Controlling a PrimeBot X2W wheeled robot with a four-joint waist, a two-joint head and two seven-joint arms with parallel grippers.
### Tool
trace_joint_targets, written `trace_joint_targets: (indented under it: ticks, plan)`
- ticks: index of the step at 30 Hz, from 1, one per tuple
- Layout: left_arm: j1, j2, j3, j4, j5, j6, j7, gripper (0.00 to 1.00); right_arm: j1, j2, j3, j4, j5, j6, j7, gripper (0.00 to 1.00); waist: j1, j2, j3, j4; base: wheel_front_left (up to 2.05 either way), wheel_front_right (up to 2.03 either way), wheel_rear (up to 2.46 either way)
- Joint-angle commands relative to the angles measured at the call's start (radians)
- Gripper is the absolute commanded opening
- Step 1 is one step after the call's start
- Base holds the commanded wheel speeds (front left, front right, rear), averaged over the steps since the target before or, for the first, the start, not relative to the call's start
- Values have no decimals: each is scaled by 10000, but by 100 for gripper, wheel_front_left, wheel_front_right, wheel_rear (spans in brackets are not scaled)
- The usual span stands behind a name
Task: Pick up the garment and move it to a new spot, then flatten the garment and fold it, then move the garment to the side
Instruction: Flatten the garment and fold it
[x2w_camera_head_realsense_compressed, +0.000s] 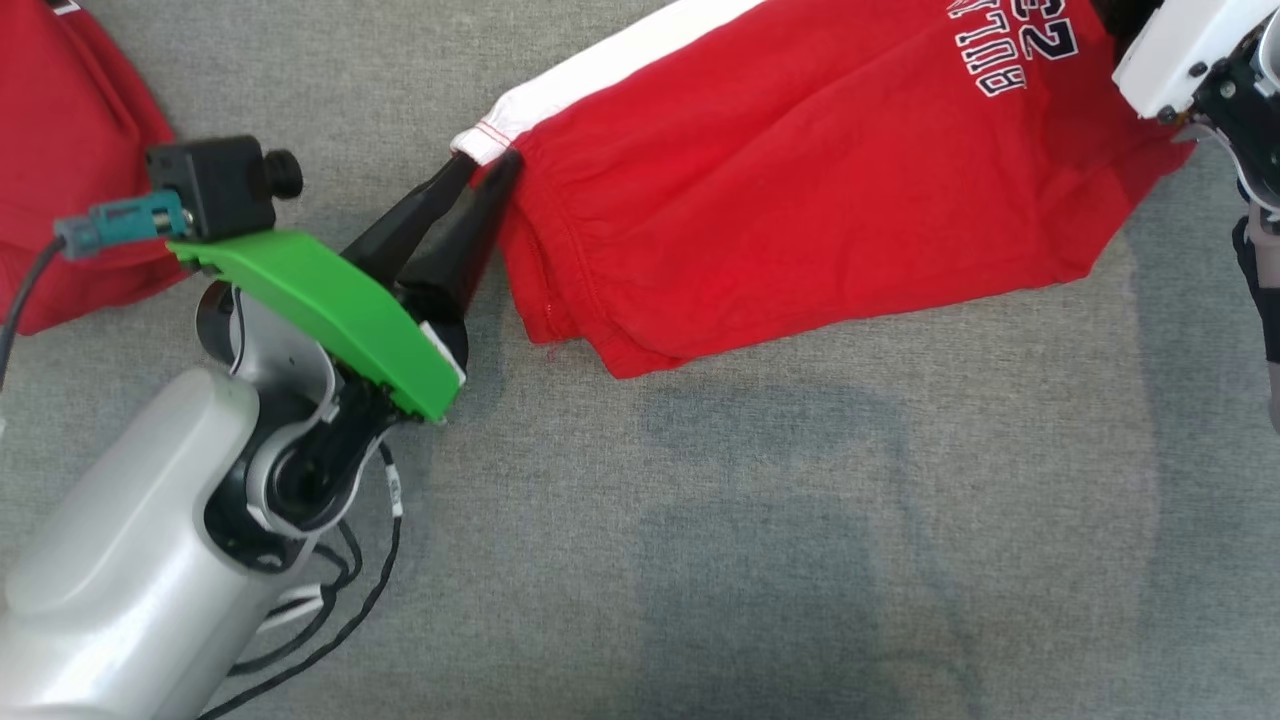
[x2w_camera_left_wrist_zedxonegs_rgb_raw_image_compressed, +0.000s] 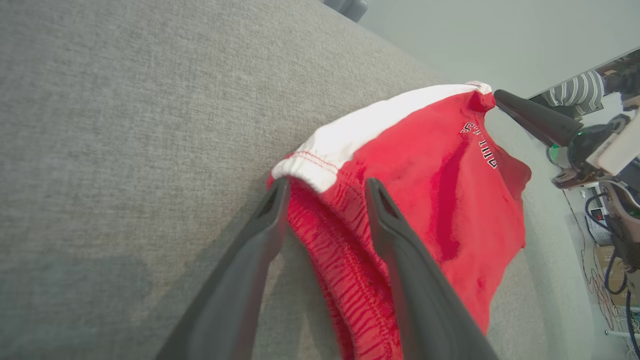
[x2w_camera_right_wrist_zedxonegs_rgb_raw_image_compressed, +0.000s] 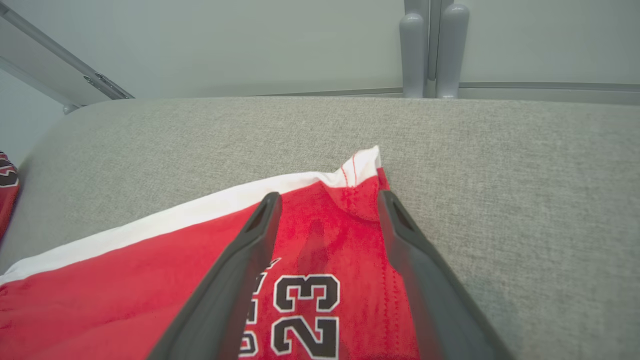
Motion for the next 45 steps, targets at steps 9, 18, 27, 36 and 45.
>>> trace_joint_targets:
  ticks: [9,18,27,36,45]
  plan:
    - [863,1395,-377,-1325,2327,782,-1128,100,1413,-872,268,-990,355,4,1238,100,-1,75,-1124,-256,0,0,0]
    - [1977,1742,-338,-1611,3507,1356,-2891,100,2275,-1256,170,-1115,-652,4,1706,100,-1,75,-1294,202,0,0,0]
    - [2319,987,-357,-946,3877,1103,-3692,100,2085,-1396,-477,-139,-1499,4,1867,100,-1,75,-819,1143,0,0,0]
    - [2604,541,-71,-151,3855,834,-3857,100,2539,-331,-989,356,-569,21,3200,100,-1,75,-1137,1567,0,0,0]
    - [2881,230,62,383,3811,577,-3913,100,2948,-62,-1682,-245,2,4,3874,0,-1,75,-1555,1535,0,0,0]
